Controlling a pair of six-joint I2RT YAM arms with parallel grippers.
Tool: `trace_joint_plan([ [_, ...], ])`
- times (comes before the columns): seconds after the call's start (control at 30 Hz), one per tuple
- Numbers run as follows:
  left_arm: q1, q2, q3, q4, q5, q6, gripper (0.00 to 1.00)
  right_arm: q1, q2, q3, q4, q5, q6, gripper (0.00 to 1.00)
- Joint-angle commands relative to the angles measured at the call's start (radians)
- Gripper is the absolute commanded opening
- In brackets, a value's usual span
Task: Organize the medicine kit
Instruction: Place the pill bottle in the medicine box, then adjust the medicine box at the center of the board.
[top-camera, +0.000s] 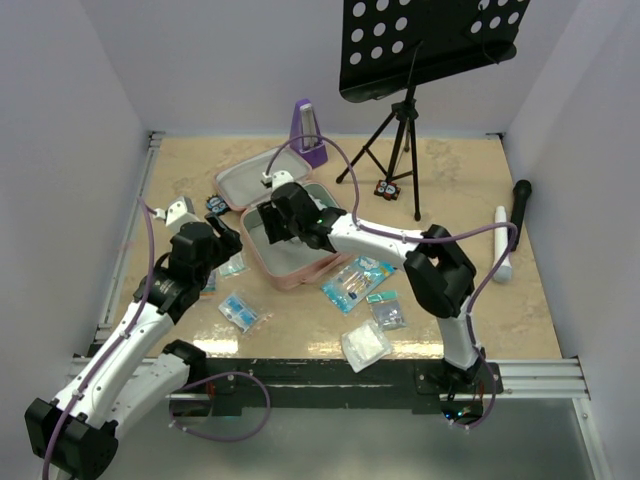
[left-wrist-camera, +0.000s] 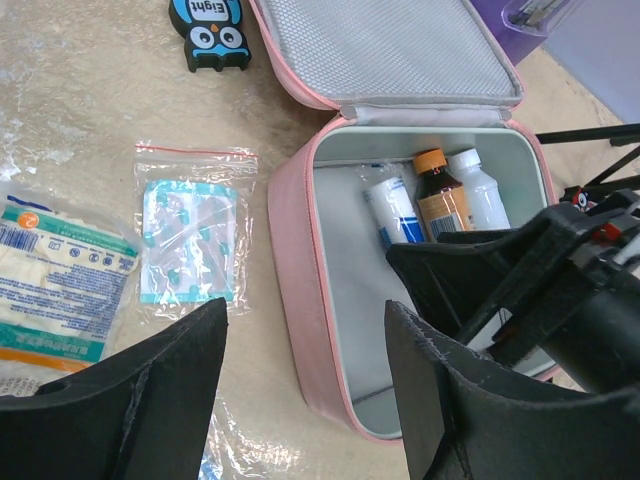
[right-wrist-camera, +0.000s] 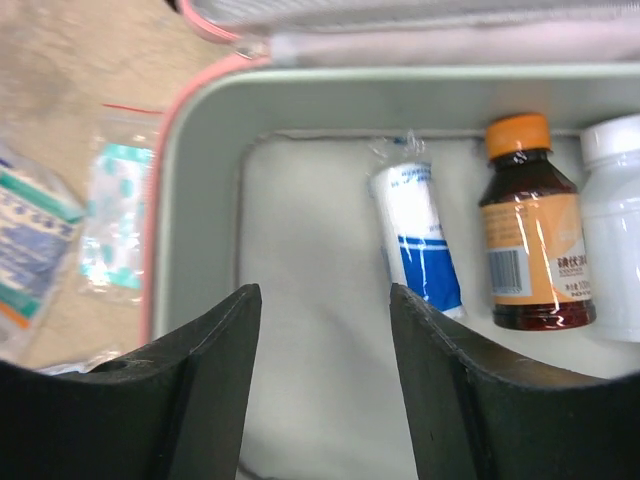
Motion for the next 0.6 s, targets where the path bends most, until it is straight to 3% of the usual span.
trace_joint_plan([
  [0.0,0.009,-0.003,0.006,0.016,-0.006,0.015,0.68,0.031,-0.071,-0.005,0.066,-0.048,-0.033,0.60],
  [0.57,0.133,0.023,0.045,-0.046,0.060,-0.037,0.71,0.117,0.009,0.039,0.042,-0.033,-0.140,0.72],
])
